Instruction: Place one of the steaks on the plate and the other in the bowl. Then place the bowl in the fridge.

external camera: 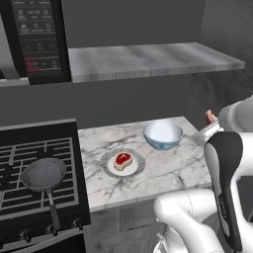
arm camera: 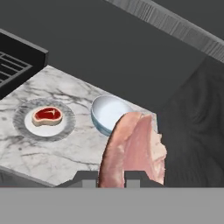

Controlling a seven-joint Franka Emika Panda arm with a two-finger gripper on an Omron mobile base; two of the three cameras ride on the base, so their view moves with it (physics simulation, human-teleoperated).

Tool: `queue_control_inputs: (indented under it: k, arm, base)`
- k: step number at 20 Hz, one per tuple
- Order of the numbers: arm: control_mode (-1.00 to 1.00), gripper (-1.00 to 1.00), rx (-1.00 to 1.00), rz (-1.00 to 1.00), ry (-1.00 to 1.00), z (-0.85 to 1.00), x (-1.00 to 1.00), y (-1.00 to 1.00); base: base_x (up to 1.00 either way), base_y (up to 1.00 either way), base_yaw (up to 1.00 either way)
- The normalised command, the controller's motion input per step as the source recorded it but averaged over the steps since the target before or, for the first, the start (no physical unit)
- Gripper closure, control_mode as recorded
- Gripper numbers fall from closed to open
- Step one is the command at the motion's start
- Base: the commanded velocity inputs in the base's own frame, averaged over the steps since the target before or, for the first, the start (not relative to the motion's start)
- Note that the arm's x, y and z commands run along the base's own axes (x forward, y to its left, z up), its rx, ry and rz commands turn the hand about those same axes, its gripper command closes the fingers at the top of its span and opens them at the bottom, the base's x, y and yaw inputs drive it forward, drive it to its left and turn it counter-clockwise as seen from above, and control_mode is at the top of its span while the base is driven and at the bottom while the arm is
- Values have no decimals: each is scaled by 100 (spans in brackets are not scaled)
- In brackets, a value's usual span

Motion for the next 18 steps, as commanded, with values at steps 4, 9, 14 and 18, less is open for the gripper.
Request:
queue_control_inputs:
  k: [4,9,14,18]
  arm:
    - [-100,100,1,3,0,-23,58,3]
    - [-100,100,2,4,0,-25,42,0]
    - [-100,100,1,3,0,-27,46,0]
    - [-100,100,3,0,11,-28,43,0]
  base:
    - [0,0,0]
    - [0,0,0]
    - [0,0,0]
    - [0,0,0]
